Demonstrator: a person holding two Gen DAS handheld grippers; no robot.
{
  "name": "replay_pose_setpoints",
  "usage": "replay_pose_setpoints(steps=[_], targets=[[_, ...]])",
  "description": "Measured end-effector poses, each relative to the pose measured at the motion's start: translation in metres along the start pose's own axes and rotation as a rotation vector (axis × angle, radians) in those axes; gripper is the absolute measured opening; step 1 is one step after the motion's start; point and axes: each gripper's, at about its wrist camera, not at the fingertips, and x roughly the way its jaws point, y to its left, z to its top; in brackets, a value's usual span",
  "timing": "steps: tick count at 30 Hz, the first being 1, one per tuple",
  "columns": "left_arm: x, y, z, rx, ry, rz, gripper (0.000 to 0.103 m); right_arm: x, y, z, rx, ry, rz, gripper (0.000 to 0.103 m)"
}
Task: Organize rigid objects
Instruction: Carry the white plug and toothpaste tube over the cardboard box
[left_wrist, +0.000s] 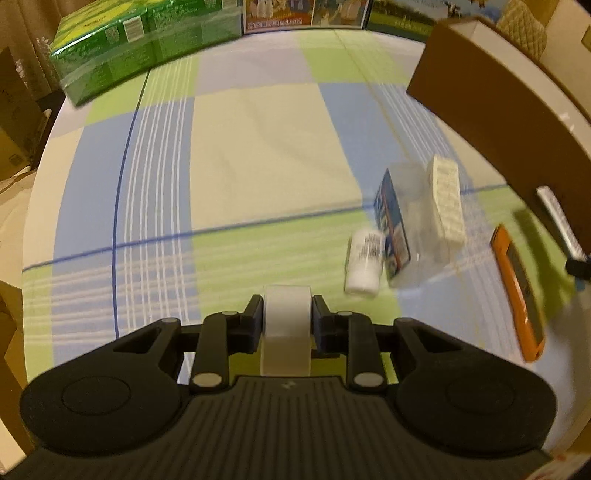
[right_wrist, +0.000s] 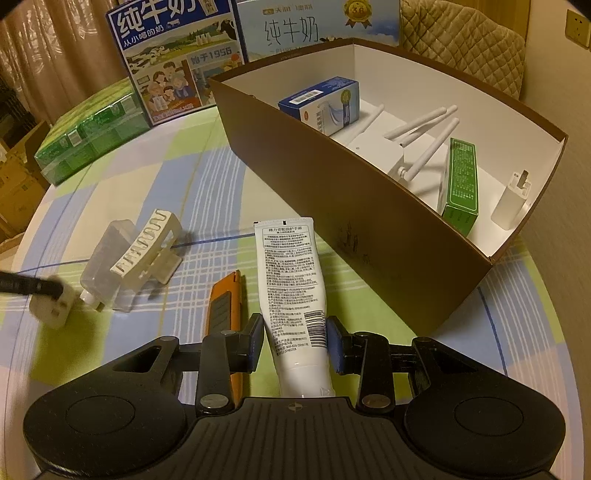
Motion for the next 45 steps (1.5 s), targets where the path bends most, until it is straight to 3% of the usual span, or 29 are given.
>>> replay_pose_setpoints(steps=[12,26,34,45], targets=[[-0.008,-0.007,-0.010,0.010,-0.028,0.036,0.023,-0.013,0.002,-0.001,-0.009,-0.024,0.013,0.033],[-0.070,-0.032,-0.003,0.023,-0.150,-0.009,0.023,-0.035,0.006,-0.001,-0.025,-0.068,0.060,0.033],[-0.095,-0.071,0.014,0.093,-0.224,-0.064,0.023,-0.057,0.004,0.004,-0.036,-0.104,0.092,0.033],[-0.101,-0.144,0.056,0.225,-0.301,-0.137,0.023,-0.086,-0.016,0.024,-0.058,-0.167,0.089,0.033]])
